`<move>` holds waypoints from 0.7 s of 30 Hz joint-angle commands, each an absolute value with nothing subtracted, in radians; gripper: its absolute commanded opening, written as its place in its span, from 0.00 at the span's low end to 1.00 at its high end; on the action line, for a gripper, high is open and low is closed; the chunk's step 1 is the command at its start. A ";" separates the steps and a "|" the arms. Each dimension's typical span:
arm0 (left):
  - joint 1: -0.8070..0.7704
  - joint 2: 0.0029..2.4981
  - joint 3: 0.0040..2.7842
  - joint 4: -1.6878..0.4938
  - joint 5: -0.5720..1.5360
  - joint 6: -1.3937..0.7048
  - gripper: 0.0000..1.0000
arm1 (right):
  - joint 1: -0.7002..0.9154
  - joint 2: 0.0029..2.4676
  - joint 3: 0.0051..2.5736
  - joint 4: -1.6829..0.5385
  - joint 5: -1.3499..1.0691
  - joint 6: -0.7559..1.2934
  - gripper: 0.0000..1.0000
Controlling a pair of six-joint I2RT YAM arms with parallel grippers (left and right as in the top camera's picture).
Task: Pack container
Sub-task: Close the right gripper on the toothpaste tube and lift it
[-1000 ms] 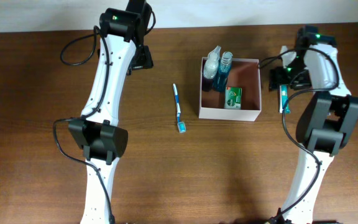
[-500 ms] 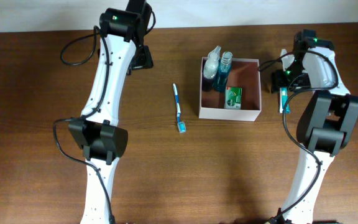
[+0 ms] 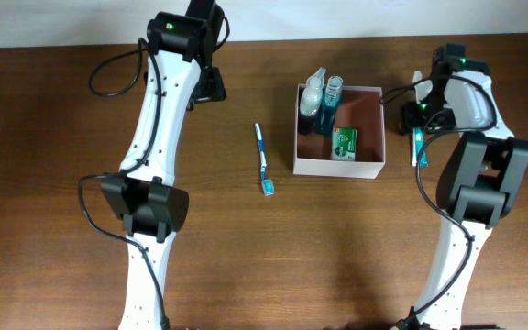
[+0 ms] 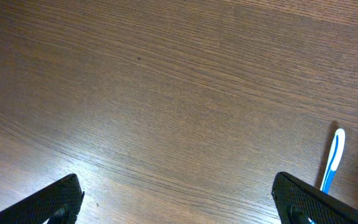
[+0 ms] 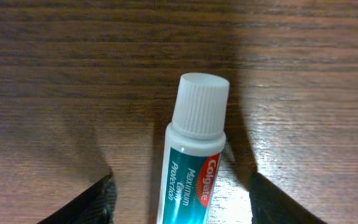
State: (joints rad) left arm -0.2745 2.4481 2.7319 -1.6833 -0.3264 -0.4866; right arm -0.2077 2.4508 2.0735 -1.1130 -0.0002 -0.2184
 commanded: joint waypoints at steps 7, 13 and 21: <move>-0.275 2.446 2.727 -1.684 -0.337 -0.474 0.99 | -0.210 2.472 2.064 -1.122 0.006 -0.220 0.36; -0.275 2.446 2.727 -1.684 -0.337 -0.474 0.99 | -0.210 2.456 2.104 -1.182 0.039 -0.220 0.32; -0.275 2.446 2.727 -1.684 -0.337 -0.474 0.99 | -0.209 2.444 2.297 -1.317 0.035 -0.197 0.10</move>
